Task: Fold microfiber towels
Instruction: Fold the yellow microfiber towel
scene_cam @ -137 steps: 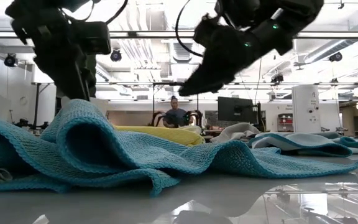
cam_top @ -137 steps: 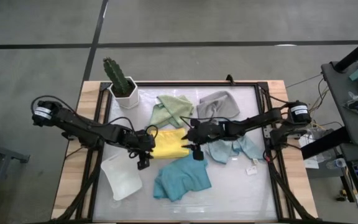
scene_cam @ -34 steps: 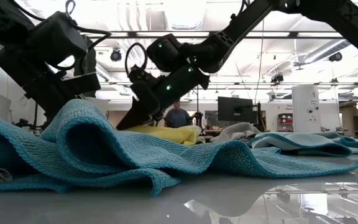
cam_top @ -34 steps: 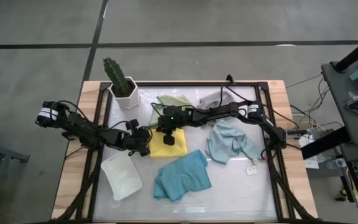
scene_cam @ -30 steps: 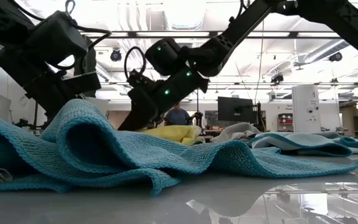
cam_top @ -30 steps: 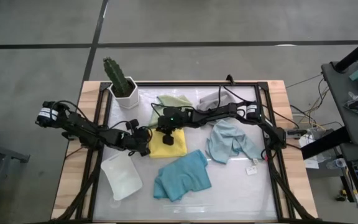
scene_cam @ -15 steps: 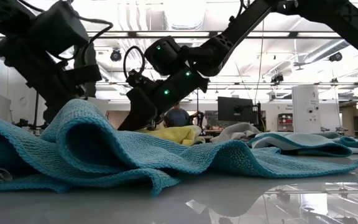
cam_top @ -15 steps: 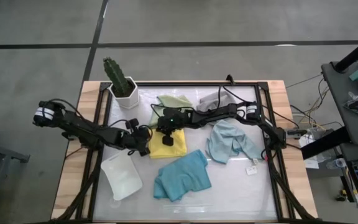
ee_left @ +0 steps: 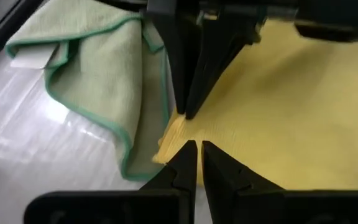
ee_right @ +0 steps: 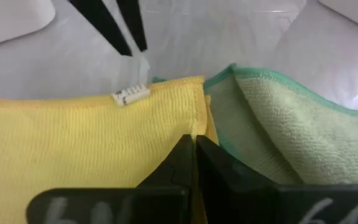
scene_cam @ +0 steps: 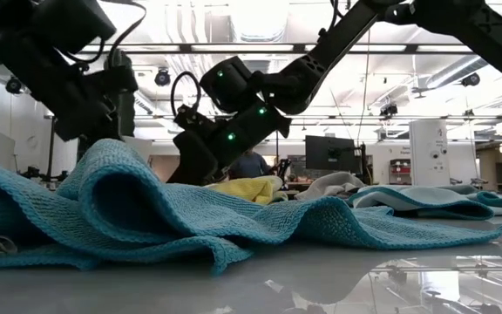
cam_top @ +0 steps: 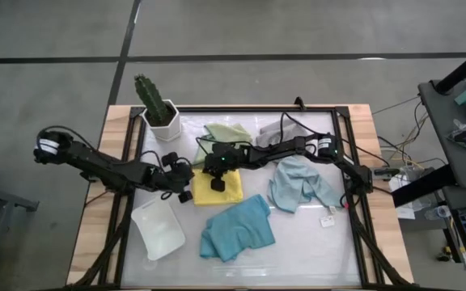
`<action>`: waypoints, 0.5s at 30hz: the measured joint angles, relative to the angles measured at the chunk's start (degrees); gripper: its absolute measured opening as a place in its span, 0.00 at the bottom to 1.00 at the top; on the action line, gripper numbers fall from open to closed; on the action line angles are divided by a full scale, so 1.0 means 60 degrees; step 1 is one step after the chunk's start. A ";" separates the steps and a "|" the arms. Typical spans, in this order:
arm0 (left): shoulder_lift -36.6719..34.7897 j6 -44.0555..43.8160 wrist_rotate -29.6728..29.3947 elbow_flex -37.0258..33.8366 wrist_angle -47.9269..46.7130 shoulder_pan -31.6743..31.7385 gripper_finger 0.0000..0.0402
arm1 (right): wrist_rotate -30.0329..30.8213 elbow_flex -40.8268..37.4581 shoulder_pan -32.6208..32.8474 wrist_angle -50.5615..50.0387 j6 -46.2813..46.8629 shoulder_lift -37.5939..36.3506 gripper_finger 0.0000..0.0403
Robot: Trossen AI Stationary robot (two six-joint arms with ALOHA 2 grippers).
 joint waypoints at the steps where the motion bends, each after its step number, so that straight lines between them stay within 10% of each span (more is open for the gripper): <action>1: -0.0100 -0.0004 0.0004 0.0000 0.0022 0.0000 0.02 | 0.0000 0.0000 0.0000 0.0000 0.0030 0.0000 0.02; 15: 0.0381 -0.0021 0.1680 -0.0004 0.1828 -0.0107 0.02 | 0.0000 0.0000 -0.0002 -0.0213 0.0183 -0.0307 0.28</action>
